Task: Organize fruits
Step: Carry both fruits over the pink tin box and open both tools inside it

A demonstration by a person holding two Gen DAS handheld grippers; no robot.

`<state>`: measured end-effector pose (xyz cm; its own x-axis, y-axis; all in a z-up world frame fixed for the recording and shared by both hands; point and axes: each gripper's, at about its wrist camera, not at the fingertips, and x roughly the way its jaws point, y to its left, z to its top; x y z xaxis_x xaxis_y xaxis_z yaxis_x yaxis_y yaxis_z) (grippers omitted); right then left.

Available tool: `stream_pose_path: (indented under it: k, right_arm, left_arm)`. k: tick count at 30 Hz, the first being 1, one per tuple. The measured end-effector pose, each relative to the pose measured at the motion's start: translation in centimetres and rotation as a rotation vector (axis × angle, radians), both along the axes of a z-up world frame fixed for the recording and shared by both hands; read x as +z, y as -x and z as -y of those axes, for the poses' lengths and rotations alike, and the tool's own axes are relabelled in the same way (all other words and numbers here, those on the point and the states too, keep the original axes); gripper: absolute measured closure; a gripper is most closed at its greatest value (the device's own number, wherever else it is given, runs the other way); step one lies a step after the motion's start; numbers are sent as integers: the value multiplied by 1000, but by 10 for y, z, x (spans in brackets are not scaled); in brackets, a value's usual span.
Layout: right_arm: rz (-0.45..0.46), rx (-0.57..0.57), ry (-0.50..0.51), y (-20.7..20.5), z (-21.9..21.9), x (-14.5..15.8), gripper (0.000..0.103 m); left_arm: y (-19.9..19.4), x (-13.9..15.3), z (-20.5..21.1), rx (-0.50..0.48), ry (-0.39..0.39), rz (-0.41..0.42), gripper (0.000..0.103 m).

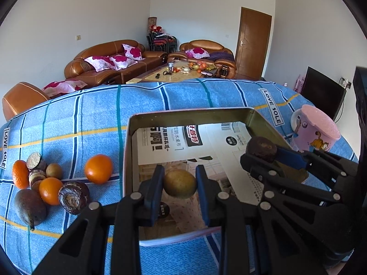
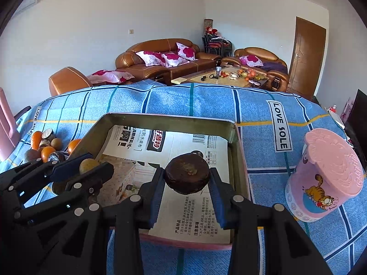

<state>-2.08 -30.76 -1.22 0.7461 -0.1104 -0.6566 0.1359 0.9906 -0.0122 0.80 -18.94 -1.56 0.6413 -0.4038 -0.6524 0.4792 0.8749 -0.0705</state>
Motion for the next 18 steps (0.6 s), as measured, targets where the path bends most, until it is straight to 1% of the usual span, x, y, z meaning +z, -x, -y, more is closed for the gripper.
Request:
stream_pose_path:
  k: [2,5,11,13,16,17,18]
  right_arm:
    - [-13,10,-19,-1,0,-3,62]
    - [-41,21,-35,-4,-1,-8,62]
    - [-38,17,-37,-3,-2,-8,61]
    - [-36,21,-51,-4,0,-8,61]
    - [-29,17,-62,-3,2,-7,60]
    - [-23,16,-65,-2,2,-5,60]
    - [-13,15,-71,-1,3,-3,60]
  left_arm:
    - [-3,-2,-2,4,6,-19,73]
    - [-3,-2,-2,8,4,-20,74]
    - [-2,-1,-2,11,3,-16,73]
    - [0,0,-1,13,3,-7,72]
    - [4,3,-1,20,-10,19,68]
    - [6,5,-1,24,-15,29,66]
    - [7,8,-2,30,-19,41,61]
